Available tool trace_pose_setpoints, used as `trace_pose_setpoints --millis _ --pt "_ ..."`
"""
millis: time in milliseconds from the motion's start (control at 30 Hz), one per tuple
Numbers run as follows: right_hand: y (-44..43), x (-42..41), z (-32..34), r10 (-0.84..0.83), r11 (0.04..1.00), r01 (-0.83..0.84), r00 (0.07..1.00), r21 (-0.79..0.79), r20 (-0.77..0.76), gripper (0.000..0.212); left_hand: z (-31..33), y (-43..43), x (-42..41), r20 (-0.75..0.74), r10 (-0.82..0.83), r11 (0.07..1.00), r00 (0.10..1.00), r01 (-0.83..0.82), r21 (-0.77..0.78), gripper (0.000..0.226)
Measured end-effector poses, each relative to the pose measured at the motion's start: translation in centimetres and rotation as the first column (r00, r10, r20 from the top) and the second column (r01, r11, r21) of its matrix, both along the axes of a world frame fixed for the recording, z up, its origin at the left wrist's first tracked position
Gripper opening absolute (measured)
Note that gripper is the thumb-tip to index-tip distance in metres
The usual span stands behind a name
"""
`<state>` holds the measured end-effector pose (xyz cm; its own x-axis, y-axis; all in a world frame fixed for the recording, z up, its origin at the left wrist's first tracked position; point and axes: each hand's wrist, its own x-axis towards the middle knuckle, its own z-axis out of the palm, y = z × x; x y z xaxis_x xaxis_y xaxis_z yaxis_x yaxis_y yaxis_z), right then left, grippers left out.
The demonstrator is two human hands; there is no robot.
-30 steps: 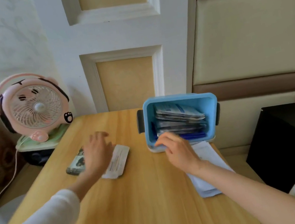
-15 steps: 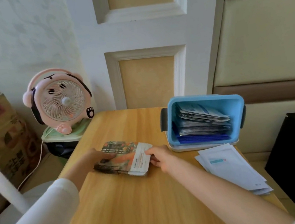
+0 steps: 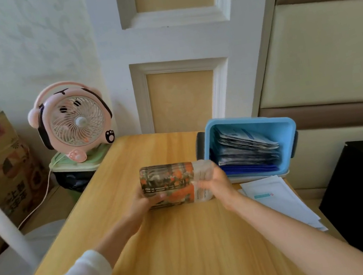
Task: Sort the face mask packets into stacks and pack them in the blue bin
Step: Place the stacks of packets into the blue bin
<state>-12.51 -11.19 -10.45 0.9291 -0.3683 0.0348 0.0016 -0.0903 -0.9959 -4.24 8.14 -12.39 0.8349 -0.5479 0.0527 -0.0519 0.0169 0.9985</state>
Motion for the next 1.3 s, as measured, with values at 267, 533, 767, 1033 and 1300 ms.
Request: trace_pose_setpoints --millis 267,533,767,1033,1300 --pt "-1.3 -0.9 -0.9 0.000 1.000 0.001 1.000 0.021 -0.030 0.045 0.0 -1.0 -1.1 0.012 -0.013 1.000 1.000 0.013 -0.006 0.066" --pt "-3.1 -1.1 0.5 -0.037 0.945 0.027 0.999 -0.326 -0.027 0.030 1.4 0.4 0.2 0.303 0.051 0.958 0.952 -0.133 0.255 0.043" --pt "-3.7 -1.9 1.2 -0.087 0.811 0.094 0.995 -0.578 0.040 0.021 2.3 1.2 0.4 0.558 -0.012 0.861 0.830 -0.275 0.428 0.015" --pt "-8.3 -7.6 3.8 -0.286 0.742 0.483 0.855 -0.465 0.432 0.034 6.7 -5.1 -4.1 0.780 -0.032 0.964 0.625 -0.186 0.189 0.016" --pt "-15.8 -12.2 4.3 -0.240 0.336 0.752 0.650 -0.567 0.721 0.018 9.3 -14.7 -5.2 0.889 -0.136 0.978 0.437 -0.084 0.190 0.000"
